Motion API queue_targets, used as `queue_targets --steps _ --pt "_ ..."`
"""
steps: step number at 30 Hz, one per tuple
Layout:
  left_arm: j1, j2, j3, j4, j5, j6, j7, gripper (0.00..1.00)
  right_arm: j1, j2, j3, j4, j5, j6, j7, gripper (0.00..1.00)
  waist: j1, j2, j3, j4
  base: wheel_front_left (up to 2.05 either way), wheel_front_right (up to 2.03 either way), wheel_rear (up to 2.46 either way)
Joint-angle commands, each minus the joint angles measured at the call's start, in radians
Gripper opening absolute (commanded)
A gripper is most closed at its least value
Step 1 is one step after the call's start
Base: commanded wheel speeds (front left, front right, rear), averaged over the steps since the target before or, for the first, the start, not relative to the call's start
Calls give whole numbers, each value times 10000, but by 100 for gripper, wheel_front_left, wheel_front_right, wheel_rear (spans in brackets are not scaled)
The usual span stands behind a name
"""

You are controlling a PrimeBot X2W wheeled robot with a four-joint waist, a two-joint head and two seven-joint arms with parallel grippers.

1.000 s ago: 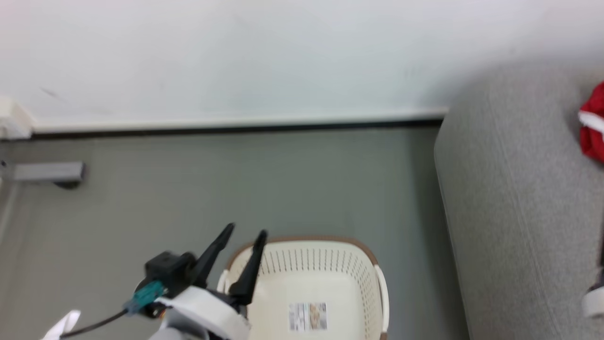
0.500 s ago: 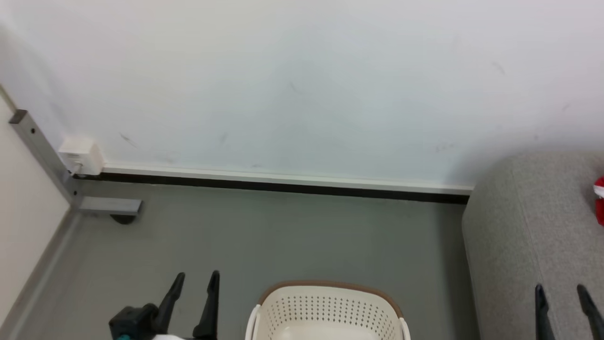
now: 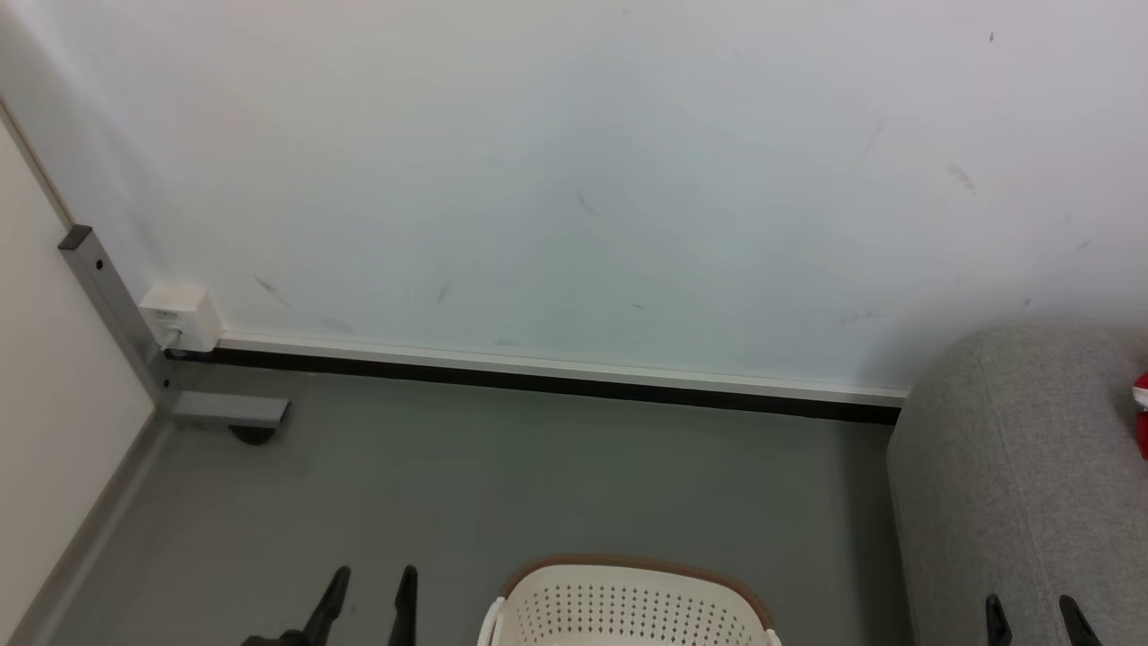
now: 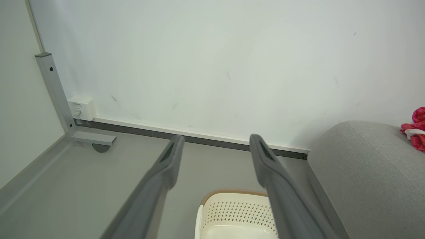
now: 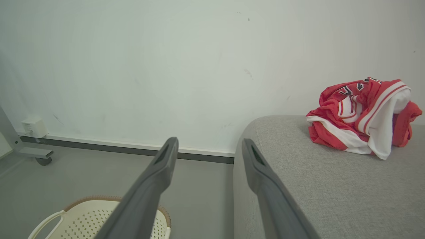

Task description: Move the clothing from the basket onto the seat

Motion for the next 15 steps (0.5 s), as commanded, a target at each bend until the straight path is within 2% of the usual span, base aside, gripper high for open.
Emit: queue_targets --steps 1,15 --pt "141 -48 87 24 96 -72 -3 100 174 1 -42 67 93 -26 -29 100 1 0 -14 19 0 0 0" --pt "182 -548 749 122 913 -879 -4 100 165 1 111 313 329 -26 -32 100 1 0 33 -170 0 0 0"
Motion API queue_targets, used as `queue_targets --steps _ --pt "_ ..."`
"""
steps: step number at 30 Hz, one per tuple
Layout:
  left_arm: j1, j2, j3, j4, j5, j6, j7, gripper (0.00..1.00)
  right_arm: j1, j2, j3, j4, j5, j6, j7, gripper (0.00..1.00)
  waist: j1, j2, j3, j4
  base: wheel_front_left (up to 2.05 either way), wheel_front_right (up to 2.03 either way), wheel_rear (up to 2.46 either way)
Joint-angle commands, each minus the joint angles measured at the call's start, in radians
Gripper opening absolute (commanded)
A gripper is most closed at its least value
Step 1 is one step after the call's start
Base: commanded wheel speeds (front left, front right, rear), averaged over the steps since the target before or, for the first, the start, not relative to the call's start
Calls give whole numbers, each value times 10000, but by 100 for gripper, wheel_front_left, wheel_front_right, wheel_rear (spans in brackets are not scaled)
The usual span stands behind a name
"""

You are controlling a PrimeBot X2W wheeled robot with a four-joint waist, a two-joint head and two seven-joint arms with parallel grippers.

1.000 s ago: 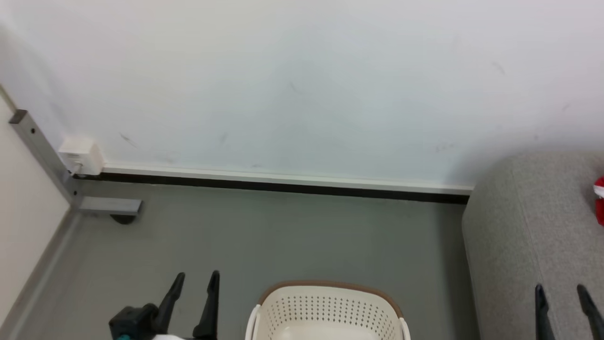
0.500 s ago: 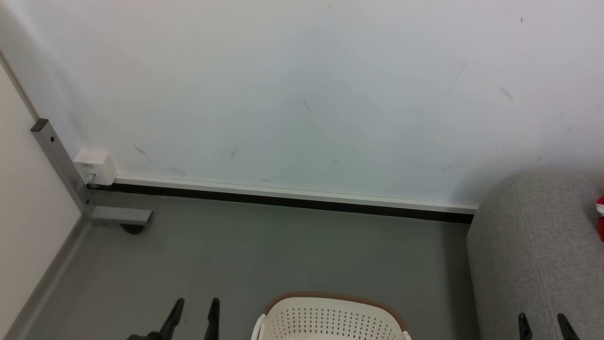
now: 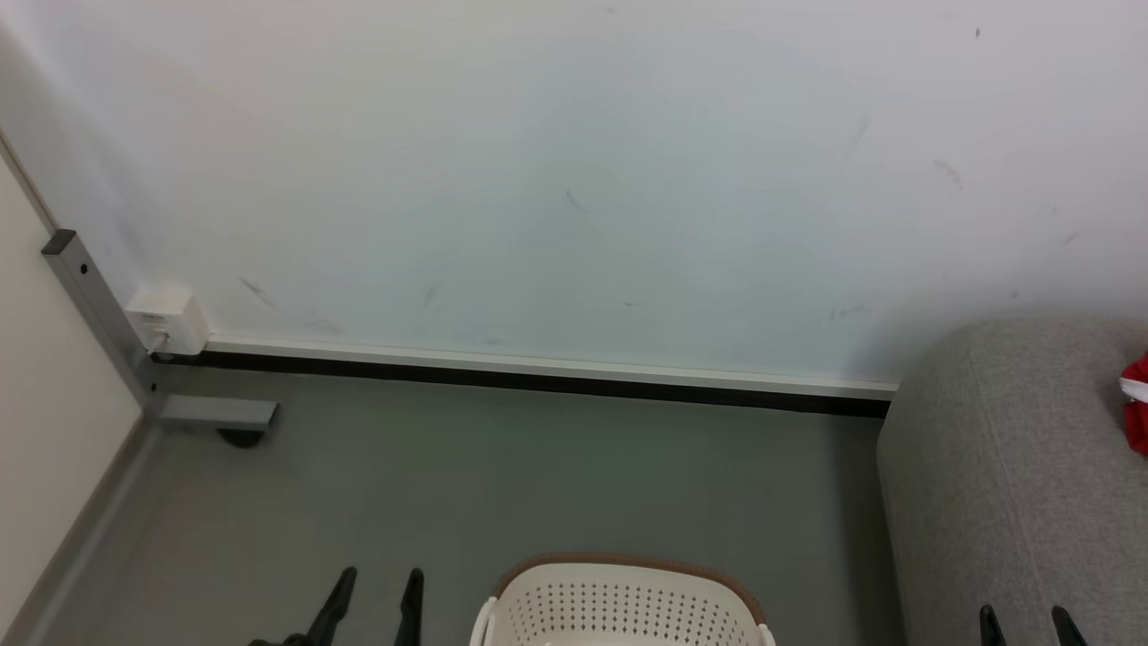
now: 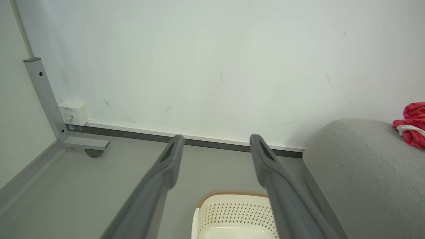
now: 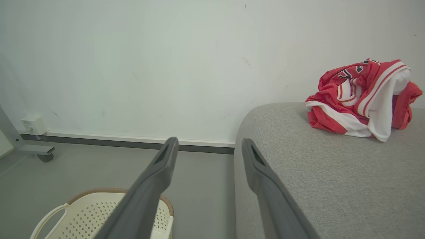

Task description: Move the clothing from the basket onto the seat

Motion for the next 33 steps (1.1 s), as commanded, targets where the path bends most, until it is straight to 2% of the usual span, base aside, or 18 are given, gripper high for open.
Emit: queue_targets --steps 1,15,16,19,33 --pt "59 -20 45 41 117 -56 -4 100 66 -1 -26 14 66 -26 -32 100 -1 -1 26 -26 0 0 0" --pt "-61 -224 416 193 432 -483 -4 100 1 1 -106 -36 137 -26 -32 100 -1 -1 77 -197 0 0 0" --pt "-28 -250 377 211 401 -488 -2 0 -7 -2 -61 -8 96 0 0 0 0 -1 77 -200 0 0 0" --pt "91 -311 342 475 375 -492 10 0 40 50 -36 248 113 2 49 0 0 -1 78 -205 0 0 0" --pt "-279 -364 842 477 -2236 -614 732 0 -511 33 -72 271 2819 -1 764 0 0 -1 146 -323 0 0 0"
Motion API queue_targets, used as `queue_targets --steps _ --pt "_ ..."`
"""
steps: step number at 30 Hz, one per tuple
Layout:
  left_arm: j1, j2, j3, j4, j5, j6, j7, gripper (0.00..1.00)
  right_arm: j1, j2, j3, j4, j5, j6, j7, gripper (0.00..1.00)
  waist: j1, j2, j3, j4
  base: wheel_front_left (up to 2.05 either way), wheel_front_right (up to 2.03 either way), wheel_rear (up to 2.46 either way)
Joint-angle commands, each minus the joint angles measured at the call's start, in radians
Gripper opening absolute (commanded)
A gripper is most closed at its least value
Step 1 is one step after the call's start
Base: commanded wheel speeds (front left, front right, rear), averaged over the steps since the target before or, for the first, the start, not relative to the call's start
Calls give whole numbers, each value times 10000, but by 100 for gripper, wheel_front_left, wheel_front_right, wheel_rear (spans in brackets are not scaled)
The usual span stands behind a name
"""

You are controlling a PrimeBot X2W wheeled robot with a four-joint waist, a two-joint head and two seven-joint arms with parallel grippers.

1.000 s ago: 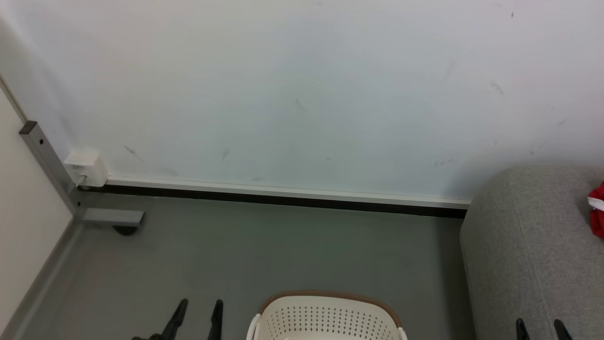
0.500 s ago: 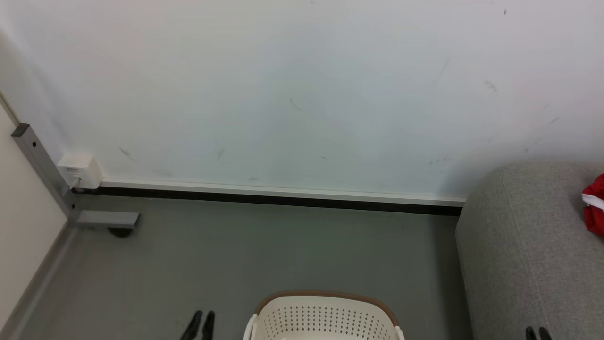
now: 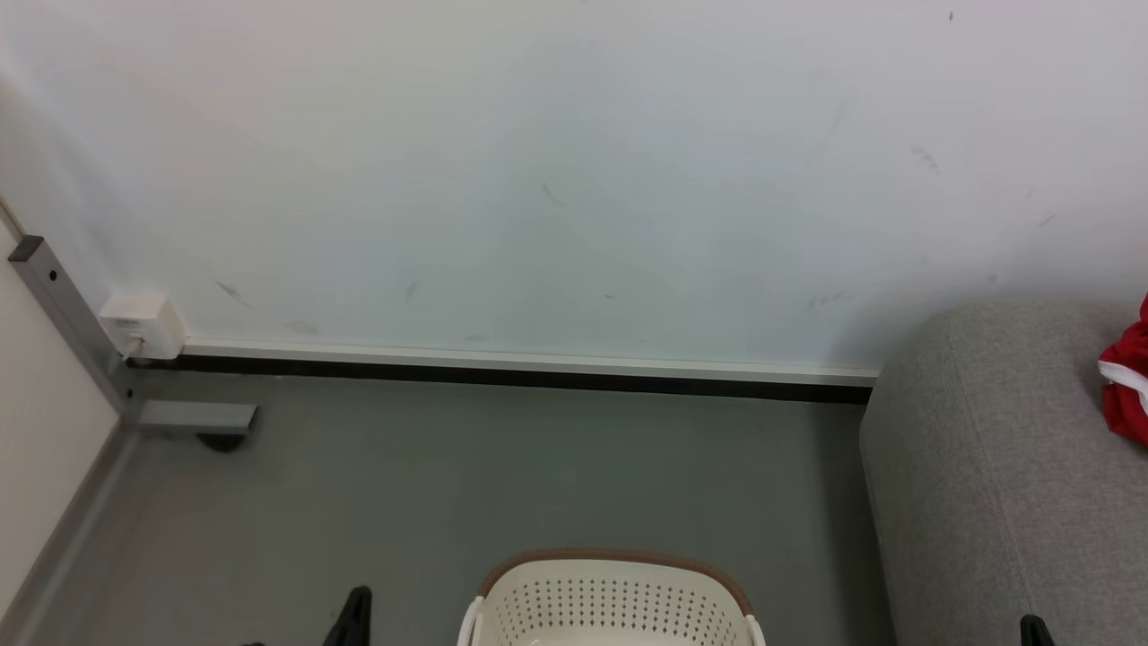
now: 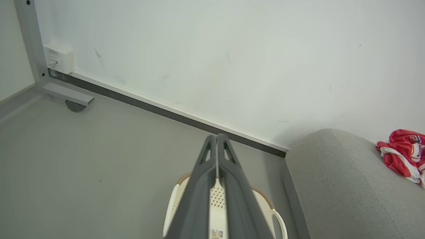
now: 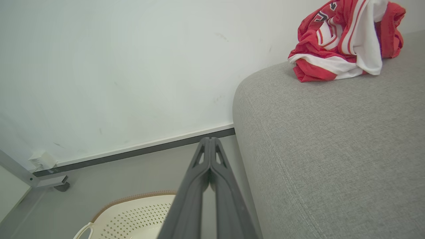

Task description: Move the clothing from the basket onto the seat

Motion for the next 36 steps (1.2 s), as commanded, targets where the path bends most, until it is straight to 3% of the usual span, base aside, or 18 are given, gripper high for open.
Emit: queue_targets --steps 1,36 --pt "-313 -9 130 -155 -462 -55 101 0 -354 -107 -25 -173 483 -3 100 0 0 0 7 -13 0 0 0" --pt "-948 -106 995 -195 -5263 -280 1382 0 -1311 -143 -41 -184 5440 -10 1362 0 0 0 171 -295 0 0 0"
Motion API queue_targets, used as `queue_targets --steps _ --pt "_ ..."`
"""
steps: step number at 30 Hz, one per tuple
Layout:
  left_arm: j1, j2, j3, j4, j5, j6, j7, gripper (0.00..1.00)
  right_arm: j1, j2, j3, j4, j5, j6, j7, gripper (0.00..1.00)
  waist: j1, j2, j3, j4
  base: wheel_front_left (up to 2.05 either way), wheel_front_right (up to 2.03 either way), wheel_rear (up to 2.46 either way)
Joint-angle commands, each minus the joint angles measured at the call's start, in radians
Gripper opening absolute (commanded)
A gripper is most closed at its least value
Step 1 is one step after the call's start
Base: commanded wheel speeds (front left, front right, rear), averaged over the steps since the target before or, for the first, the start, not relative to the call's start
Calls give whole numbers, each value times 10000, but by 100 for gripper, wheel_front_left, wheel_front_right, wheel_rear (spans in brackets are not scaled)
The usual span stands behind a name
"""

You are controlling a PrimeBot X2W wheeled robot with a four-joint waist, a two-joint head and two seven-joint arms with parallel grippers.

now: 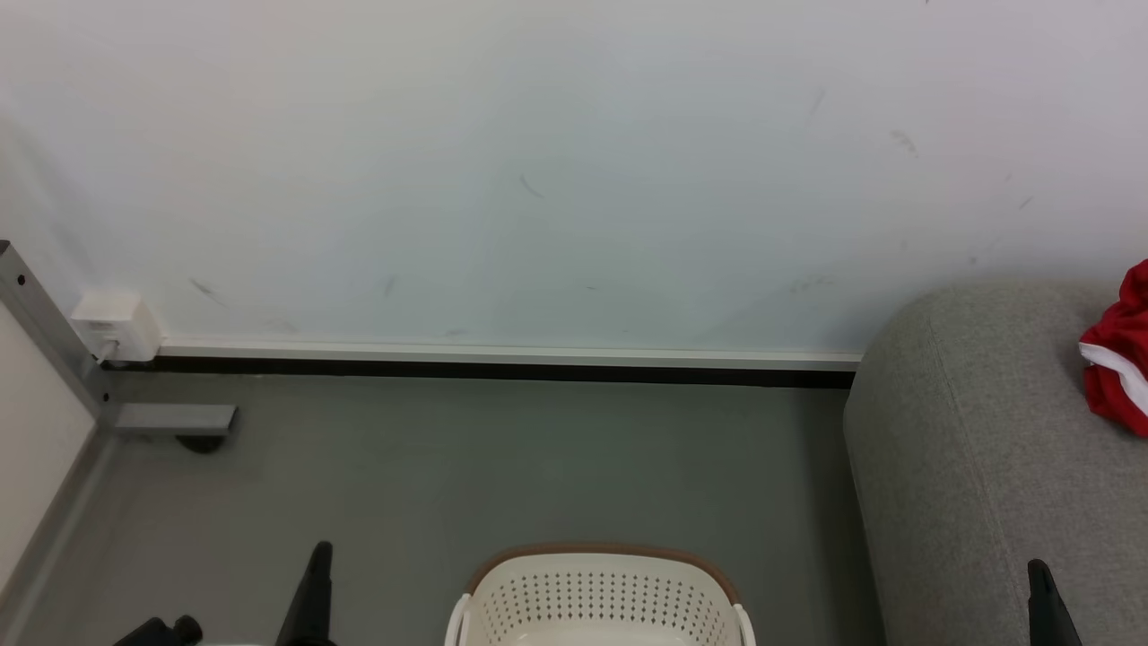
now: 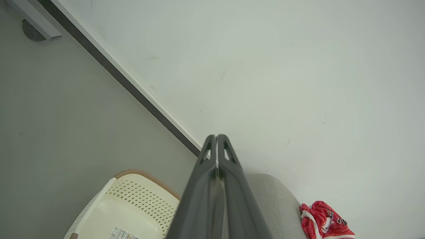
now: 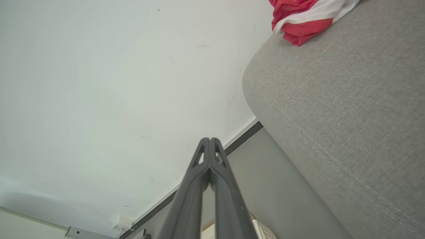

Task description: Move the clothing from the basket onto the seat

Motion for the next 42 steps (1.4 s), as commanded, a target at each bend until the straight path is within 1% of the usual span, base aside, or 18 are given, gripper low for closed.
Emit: queue_targets --steps 1,21,42 --pt "-227 -3 86 -112 -234 -55 67 0 -290 -129 -39 -147 256 -8 64 0 0 0 4 -7 0 0 0" --pt "-511 -37 482 -121 -2386 -162 636 0 -695 -144 -56 -137 2453 -13 630 0 -1 0 100 -174 0 0 0" --pt "-751 -70 823 -125 -4252 -252 1143 0 -1062 -153 -68 -123 4362 -17 1113 0 -1 0 201 -349 0 0 0"
